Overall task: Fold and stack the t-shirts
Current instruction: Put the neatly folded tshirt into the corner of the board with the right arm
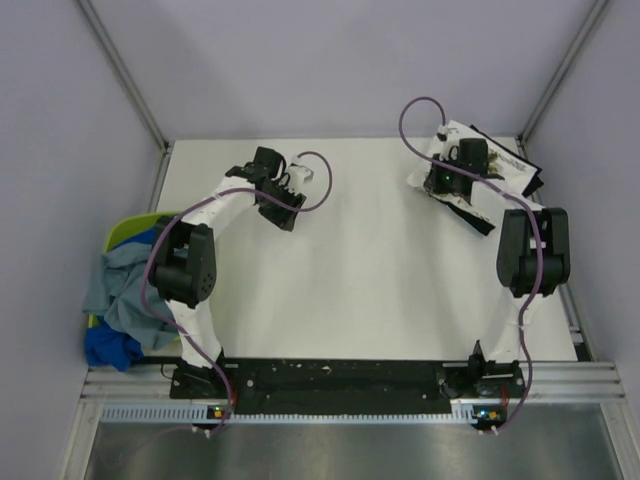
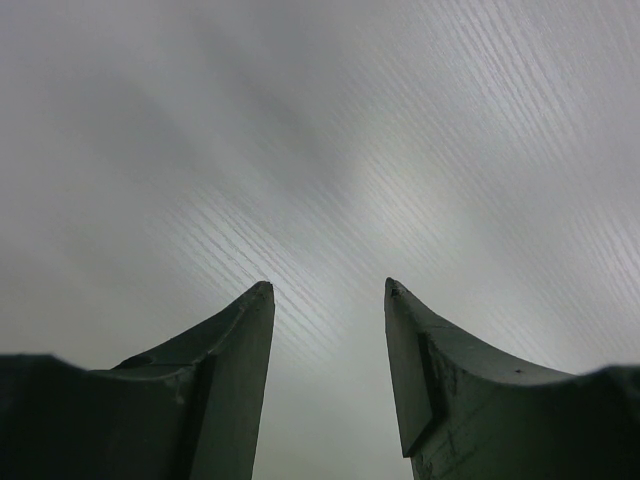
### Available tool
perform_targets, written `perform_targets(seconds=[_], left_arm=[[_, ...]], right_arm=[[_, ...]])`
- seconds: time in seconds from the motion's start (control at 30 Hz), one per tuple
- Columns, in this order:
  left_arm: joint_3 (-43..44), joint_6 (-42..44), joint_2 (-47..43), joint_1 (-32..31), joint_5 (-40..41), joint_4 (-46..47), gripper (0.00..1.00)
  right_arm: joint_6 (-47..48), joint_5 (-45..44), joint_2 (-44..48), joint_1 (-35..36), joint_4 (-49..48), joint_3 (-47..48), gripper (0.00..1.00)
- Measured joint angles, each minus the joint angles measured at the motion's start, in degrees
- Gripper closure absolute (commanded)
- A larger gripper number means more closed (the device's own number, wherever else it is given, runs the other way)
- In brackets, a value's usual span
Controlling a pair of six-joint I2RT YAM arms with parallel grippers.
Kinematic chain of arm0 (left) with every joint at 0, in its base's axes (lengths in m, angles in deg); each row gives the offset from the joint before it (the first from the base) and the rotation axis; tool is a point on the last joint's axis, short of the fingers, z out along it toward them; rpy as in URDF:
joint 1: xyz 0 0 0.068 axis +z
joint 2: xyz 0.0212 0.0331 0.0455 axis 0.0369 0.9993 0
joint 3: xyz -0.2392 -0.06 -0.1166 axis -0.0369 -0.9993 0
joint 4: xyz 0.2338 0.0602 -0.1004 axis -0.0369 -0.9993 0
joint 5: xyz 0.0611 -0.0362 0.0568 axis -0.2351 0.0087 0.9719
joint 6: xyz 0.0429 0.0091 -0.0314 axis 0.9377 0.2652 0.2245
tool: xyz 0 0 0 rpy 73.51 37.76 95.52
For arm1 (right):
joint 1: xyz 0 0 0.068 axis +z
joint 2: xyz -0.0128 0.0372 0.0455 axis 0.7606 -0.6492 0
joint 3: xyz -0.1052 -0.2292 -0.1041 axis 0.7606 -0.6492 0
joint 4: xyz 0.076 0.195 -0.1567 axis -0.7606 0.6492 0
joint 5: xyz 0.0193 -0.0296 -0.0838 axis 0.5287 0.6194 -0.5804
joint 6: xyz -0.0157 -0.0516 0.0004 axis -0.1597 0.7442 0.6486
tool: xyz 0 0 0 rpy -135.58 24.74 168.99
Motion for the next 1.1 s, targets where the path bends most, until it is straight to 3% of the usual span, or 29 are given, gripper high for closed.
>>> perform_targets(seconds=[0.17,0.3,0.5,0.67,0.83,1.03,1.1], left_arm=[[-0.13,0.22,-0.02,0.00,0.07,0.20,0.47],[-0.37,0.39,-0.02,0.00,0.02,0.20,0.47],[-0.37,0.39,-0.04,0.00,-0.24,0.26,0.47],[-0.57,0.42,-0.15,0.00,-0.24,0.39,0.47],[-1.11,0.46,-0.59,0.00,-0.17,0.50,0.47],[-1.42,0.90,-1.16,0.00,0.04,0.50,0.47],[-1.57,1.18,-1.42,0.00,0.20,0.63,0.47]], right_arm=[[-1.33,-0.07,1.88,-0.61,2.49,-2.60,1.00],[-4.11,0.04,10.43,-3.17,4.81,-7.48,1.00],[-14.05,0.11,22.51,-17.29,-3.85,-19.10,1.00],[-20.59,-0.39,19.23,-25.07,-8.50,-27.06,1.00],[-22.73,-1.40,13.49,-25.31,-8.94,-27.65,1.00],[-24.92,-5.01,15.82,-25.97,-9.62,-31.28,1.00],[-25.07,-6.32,17.90,-26.18,-7.87,-32.04,0.94]])
